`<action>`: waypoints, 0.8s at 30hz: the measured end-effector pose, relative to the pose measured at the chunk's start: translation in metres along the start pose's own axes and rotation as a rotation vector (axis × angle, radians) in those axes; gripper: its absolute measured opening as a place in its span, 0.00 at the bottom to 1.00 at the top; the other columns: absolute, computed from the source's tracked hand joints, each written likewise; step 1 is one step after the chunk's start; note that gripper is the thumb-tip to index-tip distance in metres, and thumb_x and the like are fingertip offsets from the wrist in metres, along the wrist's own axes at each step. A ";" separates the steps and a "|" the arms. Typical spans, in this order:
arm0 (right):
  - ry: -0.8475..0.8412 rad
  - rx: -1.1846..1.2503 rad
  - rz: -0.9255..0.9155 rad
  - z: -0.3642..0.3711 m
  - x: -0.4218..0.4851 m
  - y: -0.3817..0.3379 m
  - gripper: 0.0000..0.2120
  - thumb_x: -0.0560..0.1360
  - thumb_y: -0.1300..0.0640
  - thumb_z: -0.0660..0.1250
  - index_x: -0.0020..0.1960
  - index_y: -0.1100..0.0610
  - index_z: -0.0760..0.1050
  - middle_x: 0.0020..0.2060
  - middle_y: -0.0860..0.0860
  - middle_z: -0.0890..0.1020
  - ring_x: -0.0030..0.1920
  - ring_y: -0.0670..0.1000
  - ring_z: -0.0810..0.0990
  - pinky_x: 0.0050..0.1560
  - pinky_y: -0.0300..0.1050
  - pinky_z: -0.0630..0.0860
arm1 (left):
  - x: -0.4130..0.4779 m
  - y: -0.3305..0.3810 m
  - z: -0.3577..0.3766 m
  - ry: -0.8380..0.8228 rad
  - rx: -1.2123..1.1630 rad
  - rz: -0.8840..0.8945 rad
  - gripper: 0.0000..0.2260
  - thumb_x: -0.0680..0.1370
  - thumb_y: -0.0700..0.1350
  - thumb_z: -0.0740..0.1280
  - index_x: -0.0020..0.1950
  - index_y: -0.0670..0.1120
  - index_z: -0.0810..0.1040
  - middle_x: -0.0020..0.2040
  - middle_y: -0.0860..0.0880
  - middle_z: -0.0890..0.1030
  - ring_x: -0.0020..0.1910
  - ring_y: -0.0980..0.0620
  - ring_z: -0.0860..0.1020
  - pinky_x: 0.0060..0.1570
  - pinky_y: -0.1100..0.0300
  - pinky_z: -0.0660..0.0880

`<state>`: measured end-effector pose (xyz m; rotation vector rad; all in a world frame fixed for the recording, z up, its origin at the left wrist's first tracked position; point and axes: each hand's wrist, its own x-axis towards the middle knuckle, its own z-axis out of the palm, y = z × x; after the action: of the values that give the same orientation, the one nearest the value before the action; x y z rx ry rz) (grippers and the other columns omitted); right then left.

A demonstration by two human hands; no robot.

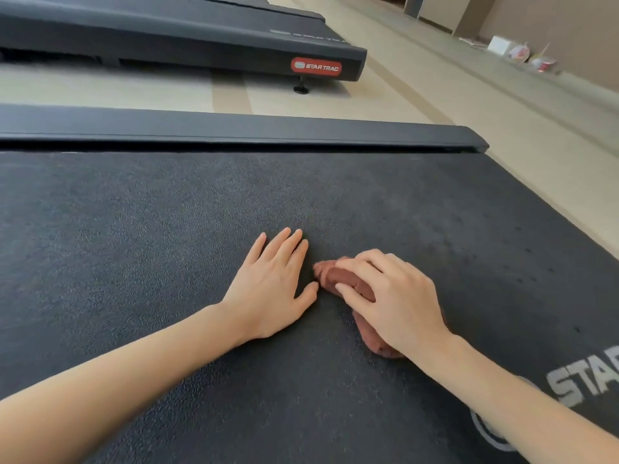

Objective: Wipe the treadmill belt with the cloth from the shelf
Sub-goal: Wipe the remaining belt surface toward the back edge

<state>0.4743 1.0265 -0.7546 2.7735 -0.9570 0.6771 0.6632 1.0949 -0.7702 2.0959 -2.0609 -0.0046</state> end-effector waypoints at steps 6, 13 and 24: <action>0.036 0.061 0.103 0.020 0.045 0.029 0.19 0.76 0.41 0.63 0.64 0.46 0.75 0.57 0.44 0.78 0.54 0.49 0.76 0.44 0.44 0.74 | 0.001 -0.002 -0.001 0.007 -0.016 0.002 0.40 0.71 0.65 0.41 0.76 0.43 0.60 0.77 0.46 0.58 0.76 0.48 0.52 0.74 0.49 0.44; -0.013 0.032 0.142 0.033 0.070 0.042 0.13 0.80 0.49 0.59 0.59 0.49 0.78 0.54 0.47 0.79 0.52 0.54 0.78 0.45 0.48 0.74 | 0.001 -0.002 -0.007 -0.036 -0.015 -0.006 0.42 0.69 0.66 0.38 0.77 0.46 0.57 0.78 0.49 0.56 0.77 0.51 0.49 0.74 0.53 0.42; -0.080 -0.003 -0.069 -0.024 -0.030 0.004 0.21 0.76 0.42 0.58 0.65 0.49 0.75 0.63 0.48 0.77 0.67 0.52 0.72 0.62 0.51 0.71 | -0.001 -0.003 -0.005 -0.072 0.027 0.007 0.44 0.66 0.65 0.33 0.78 0.46 0.52 0.78 0.50 0.50 0.77 0.52 0.45 0.73 0.54 0.38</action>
<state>0.4418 1.0458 -0.7471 2.8357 -0.8705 0.5581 0.6673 1.0970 -0.7658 2.1346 -2.1206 -0.0520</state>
